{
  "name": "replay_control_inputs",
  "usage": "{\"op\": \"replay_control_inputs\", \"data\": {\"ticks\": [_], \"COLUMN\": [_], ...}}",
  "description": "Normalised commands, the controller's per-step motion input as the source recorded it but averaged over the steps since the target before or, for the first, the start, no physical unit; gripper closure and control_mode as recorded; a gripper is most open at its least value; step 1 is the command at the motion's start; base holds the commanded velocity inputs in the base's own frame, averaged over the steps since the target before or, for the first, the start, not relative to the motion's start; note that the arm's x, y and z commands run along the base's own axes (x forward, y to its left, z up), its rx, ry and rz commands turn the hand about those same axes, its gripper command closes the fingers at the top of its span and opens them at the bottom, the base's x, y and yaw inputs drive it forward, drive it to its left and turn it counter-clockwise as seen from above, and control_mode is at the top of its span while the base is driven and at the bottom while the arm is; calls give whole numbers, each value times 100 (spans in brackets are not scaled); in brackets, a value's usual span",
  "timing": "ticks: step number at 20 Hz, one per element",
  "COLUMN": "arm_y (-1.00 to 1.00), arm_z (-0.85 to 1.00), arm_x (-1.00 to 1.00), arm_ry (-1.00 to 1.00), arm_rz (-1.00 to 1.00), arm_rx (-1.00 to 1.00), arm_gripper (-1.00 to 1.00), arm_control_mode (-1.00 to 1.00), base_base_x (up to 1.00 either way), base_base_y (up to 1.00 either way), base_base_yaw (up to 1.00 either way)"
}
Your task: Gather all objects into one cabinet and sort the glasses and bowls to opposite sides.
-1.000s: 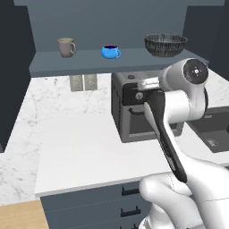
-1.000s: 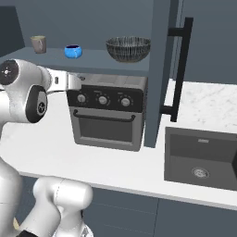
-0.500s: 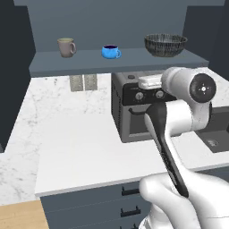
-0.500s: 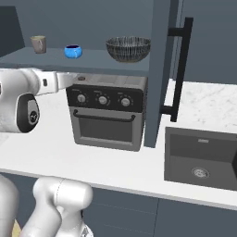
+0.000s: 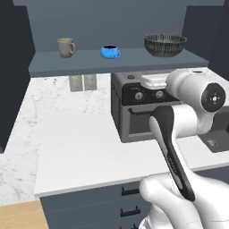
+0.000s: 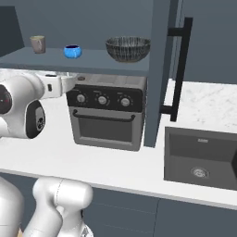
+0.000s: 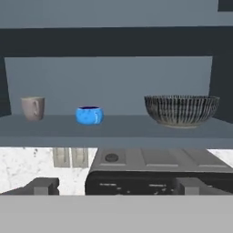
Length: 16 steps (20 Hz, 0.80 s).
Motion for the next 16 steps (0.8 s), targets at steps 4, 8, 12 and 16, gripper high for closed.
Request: {"op": "replay_control_inputs", "data": {"ticks": [4,8,12,16], "arm_y": [0,0,0,0], "arm_z": [0,0,0,0], "arm_x": [0,0,0,0], "arm_ry": [0,0,0,0], "arm_rz": [0,0,0,0], "arm_rx": [0,0,0,0], "arm_gripper": [-100,-100,-100,-100], "arm_control_mode": [100,100,100,100], "base_base_x": [-1,-1,-2,-14], "base_base_y": [0,0,1,16], "base_base_yaw": [-40,-53,-48,-32]}}
